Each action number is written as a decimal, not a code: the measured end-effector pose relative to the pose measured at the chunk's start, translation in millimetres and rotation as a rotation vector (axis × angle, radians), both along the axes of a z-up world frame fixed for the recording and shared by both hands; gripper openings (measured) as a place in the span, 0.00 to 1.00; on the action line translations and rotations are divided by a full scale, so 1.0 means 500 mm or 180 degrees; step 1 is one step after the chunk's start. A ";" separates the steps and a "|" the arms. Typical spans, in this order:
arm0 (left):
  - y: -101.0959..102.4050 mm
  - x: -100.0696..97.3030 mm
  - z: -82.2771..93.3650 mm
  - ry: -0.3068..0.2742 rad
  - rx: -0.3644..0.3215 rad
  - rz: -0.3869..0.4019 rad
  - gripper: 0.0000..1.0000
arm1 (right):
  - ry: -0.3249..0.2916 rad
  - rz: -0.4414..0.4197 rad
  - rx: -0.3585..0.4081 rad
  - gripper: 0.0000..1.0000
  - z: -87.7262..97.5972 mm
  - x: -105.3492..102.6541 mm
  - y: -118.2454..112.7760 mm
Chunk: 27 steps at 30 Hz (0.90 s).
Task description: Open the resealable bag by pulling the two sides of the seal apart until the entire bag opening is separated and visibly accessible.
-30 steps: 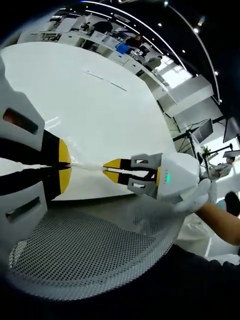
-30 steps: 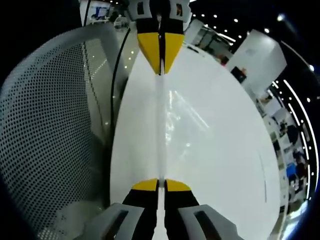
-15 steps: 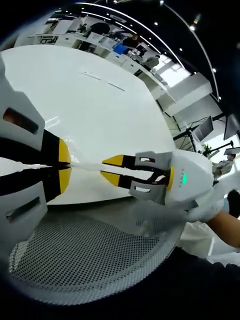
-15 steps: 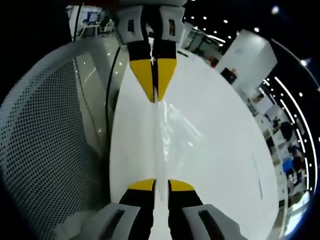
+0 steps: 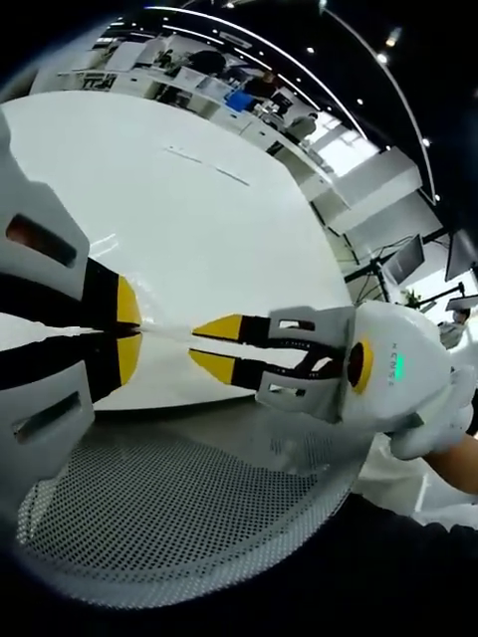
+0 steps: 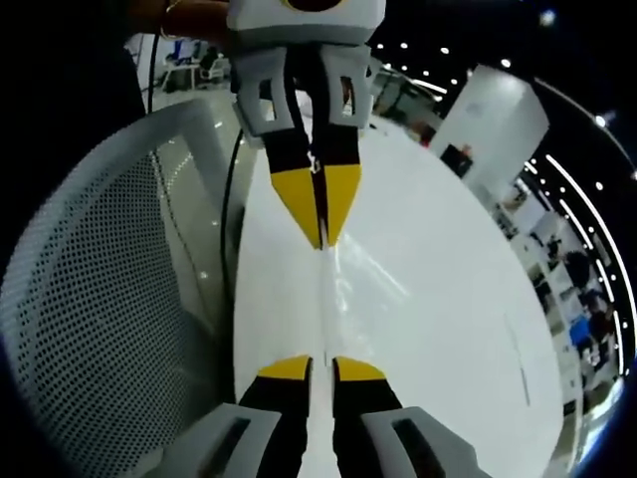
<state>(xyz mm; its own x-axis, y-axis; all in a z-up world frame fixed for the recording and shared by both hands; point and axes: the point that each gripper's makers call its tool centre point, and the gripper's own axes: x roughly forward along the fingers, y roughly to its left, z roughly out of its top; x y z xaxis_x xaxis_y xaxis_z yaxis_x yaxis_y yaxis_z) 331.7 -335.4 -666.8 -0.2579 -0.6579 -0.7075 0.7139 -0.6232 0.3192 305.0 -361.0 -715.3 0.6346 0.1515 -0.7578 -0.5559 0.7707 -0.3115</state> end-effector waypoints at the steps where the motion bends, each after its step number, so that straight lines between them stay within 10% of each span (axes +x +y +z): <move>1: -0.001 0.000 0.002 0.0005 -0.0013 0.0003 0.00 | 0.0007 0.0004 0.0018 0.03 -0.003 0.001 0.003; 27: 0.015 0.055 -0.037 -0.0100 0.0097 0.0205 0.00 | -0.0287 0.0176 -0.0437 0.00 0.055 0.021 -0.001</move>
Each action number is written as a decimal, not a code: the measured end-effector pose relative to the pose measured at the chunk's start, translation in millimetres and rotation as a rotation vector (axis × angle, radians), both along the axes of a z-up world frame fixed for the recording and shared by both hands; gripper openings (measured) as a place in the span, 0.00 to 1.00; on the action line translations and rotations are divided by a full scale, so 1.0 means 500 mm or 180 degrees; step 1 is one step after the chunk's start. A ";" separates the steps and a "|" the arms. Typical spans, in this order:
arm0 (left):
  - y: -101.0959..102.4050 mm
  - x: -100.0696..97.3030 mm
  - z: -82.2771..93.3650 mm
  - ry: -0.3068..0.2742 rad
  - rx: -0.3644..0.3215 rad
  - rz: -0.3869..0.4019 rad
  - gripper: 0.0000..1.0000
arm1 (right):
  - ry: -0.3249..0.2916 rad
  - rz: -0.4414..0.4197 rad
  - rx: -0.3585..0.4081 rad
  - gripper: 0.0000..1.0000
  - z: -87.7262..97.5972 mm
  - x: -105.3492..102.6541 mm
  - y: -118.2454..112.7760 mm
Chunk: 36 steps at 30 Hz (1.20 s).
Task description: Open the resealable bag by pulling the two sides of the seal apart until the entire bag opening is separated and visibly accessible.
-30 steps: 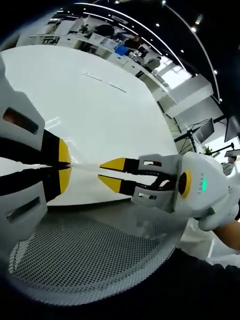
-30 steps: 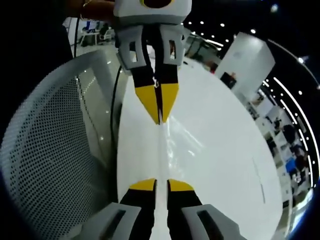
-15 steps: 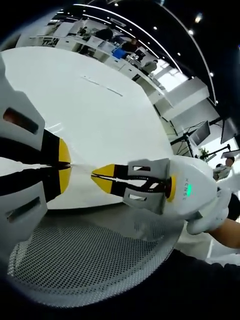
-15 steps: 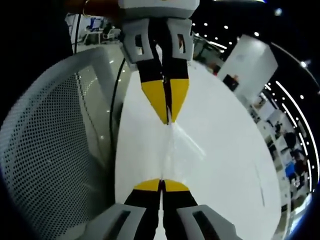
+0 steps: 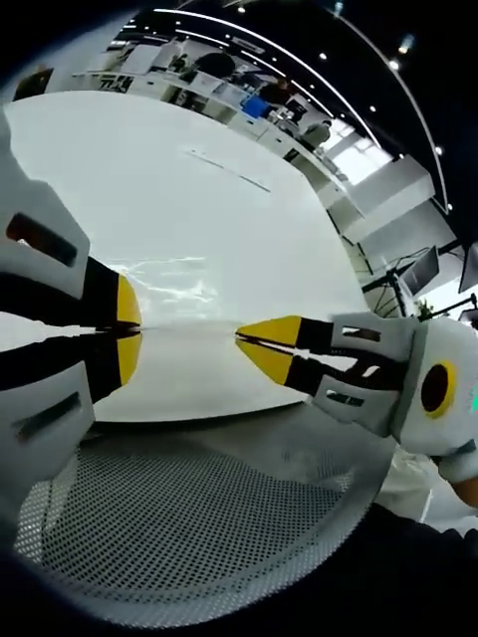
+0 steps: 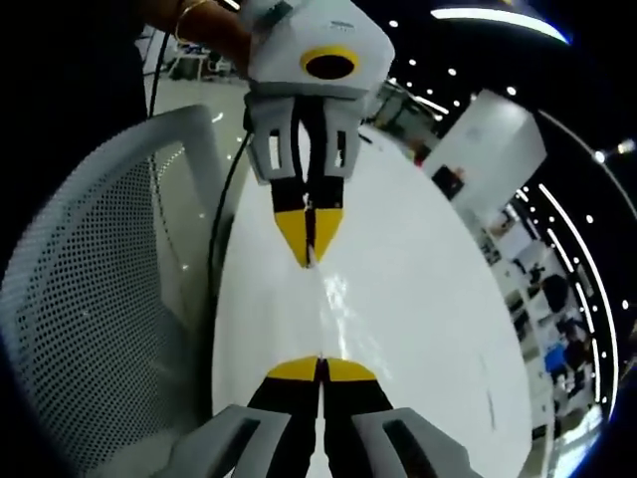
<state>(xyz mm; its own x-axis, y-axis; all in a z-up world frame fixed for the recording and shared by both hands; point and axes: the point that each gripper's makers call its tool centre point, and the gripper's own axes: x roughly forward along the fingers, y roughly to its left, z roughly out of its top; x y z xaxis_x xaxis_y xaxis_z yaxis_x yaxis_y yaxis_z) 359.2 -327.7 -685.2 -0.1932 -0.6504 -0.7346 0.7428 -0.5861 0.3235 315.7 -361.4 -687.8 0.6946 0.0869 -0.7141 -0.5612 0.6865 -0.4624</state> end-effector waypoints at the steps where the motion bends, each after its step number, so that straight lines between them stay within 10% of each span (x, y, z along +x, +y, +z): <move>1: -0.002 0.002 0.006 0.0034 -0.0051 0.0056 0.00 | -0.0003 0.0039 -0.0037 0.00 0.000 0.001 0.003; 15: -0.006 -0.001 0.087 0.0235 -0.0350 0.0319 0.13 | -0.0013 0.0225 -0.0205 0.00 0.005 0.012 0.019; 36: -0.040 -0.028 0.049 0.0175 -0.0069 0.0082 0.10 | -0.0015 0.0508 -0.0507 0.00 0.016 0.018 0.042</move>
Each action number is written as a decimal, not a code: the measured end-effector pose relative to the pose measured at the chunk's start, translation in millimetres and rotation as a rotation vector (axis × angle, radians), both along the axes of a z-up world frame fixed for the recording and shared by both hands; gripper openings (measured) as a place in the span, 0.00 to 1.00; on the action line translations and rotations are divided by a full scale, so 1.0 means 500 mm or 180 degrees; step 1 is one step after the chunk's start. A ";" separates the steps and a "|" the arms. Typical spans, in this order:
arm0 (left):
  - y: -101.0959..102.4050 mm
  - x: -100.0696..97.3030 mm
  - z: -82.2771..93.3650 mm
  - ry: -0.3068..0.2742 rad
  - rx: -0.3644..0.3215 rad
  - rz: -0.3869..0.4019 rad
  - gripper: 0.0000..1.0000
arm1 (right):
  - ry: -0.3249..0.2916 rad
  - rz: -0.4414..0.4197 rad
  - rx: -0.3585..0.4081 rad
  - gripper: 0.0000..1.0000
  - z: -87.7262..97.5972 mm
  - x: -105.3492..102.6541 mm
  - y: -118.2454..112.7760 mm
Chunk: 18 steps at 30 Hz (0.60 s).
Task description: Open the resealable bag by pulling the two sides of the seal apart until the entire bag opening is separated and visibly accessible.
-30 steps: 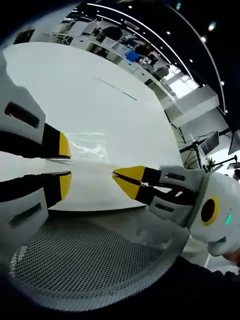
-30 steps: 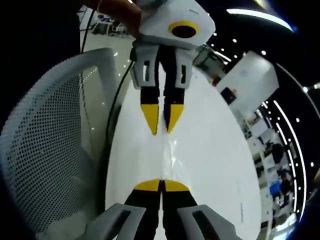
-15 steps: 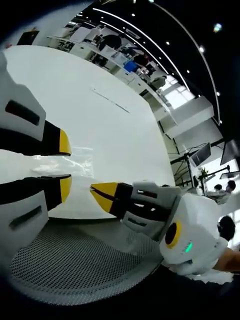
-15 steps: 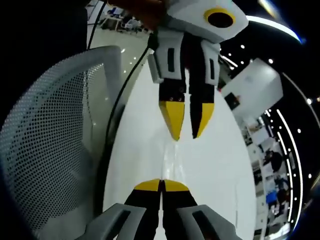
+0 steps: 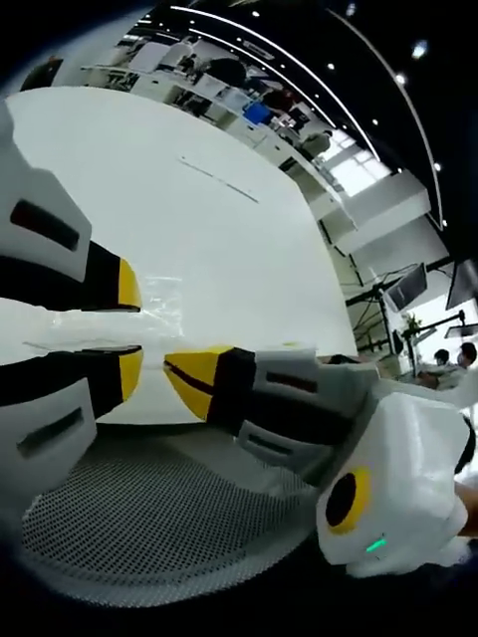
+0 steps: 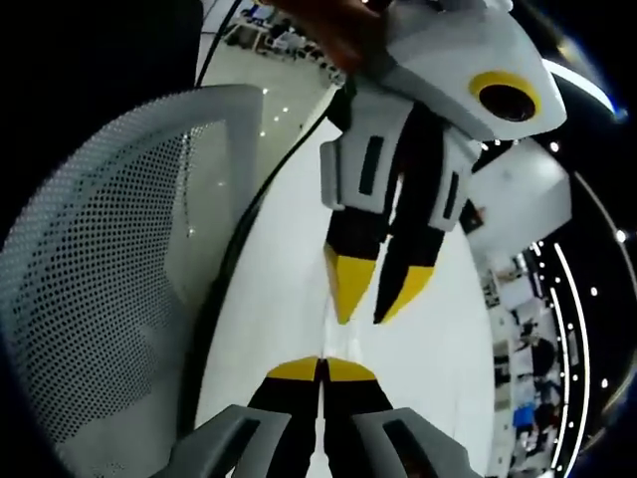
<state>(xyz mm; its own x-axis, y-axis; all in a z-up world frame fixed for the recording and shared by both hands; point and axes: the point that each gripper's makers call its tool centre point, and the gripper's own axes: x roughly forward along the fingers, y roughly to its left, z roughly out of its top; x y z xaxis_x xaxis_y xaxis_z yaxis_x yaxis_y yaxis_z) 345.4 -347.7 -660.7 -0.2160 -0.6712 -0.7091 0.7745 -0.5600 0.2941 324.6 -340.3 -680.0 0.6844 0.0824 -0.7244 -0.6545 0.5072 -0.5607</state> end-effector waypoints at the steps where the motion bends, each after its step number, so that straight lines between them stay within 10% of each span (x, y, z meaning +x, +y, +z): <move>1: 0.001 0.000 -0.005 0.0014 0.0038 0.0004 0.09 | -0.0001 -0.0001 0.0004 0.00 0.000 0.000 0.000; 18: 0.011 0.013 -0.062 -0.0072 0.0456 0.0094 0.00 | 0.0057 -0.0023 0.0110 0.00 -0.006 -0.001 0.008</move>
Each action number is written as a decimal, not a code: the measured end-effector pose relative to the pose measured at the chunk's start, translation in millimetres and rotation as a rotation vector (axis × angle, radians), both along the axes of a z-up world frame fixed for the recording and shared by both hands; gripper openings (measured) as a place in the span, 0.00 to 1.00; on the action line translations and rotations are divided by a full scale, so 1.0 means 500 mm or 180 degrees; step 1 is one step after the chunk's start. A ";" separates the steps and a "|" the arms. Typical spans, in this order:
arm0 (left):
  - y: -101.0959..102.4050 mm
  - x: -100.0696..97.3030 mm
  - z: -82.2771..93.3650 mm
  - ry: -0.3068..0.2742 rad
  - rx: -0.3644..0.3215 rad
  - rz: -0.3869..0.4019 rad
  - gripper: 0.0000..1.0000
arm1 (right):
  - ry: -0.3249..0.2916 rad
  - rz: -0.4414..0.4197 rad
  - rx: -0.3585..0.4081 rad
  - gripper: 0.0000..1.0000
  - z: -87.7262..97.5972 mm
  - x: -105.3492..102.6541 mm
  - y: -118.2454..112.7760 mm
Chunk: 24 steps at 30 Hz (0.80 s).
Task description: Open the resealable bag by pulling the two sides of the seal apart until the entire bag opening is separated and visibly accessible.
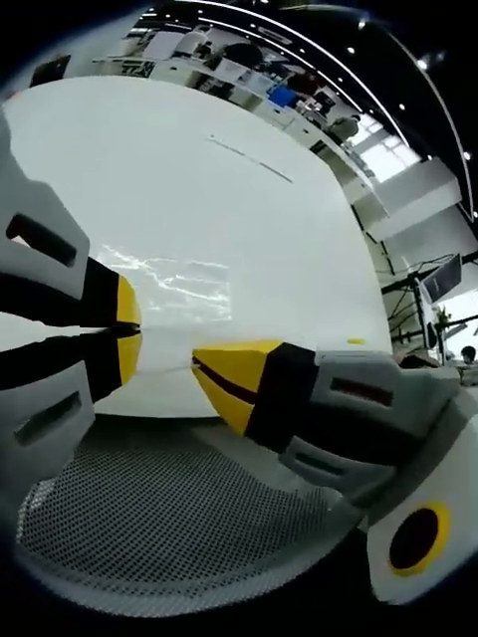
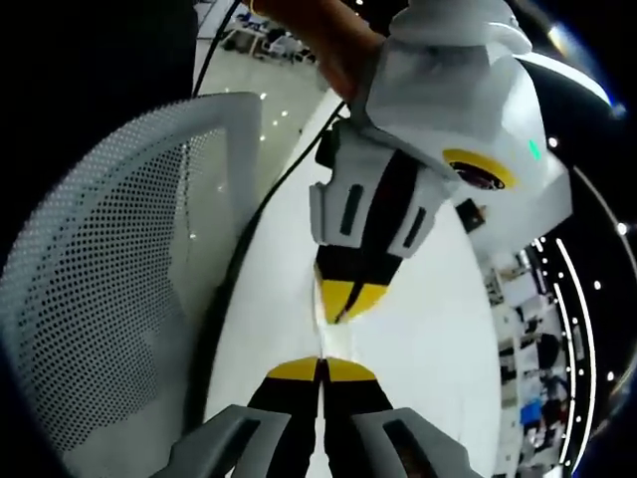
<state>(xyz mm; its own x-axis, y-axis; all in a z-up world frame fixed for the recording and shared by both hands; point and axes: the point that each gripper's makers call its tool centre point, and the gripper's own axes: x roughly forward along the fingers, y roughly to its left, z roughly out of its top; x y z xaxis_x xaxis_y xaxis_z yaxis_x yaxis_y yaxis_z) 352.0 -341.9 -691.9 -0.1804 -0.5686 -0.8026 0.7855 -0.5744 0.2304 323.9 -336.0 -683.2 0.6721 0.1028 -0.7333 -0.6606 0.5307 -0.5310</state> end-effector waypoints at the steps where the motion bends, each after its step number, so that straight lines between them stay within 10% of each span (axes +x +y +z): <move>1: -0.001 0.001 -0.001 -0.0010 -0.0003 0.0022 0.00 | 0.0037 0.0010 -0.0024 0.00 -0.005 -0.001 0.001; 24: -0.061 0.039 0.069 -0.0004 -0.0587 0.0563 0.00 | -0.0069 -0.0353 0.0056 0.00 0.000 0.052 0.010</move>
<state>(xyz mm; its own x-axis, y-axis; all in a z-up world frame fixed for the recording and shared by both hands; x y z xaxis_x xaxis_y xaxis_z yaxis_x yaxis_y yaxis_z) 371.6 -372.3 -657.5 -0.0642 -0.7279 -0.6826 0.8697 -0.3763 0.3194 349.7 -331.1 -683.2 0.6958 0.0396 -0.7172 -0.5857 0.6093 -0.5346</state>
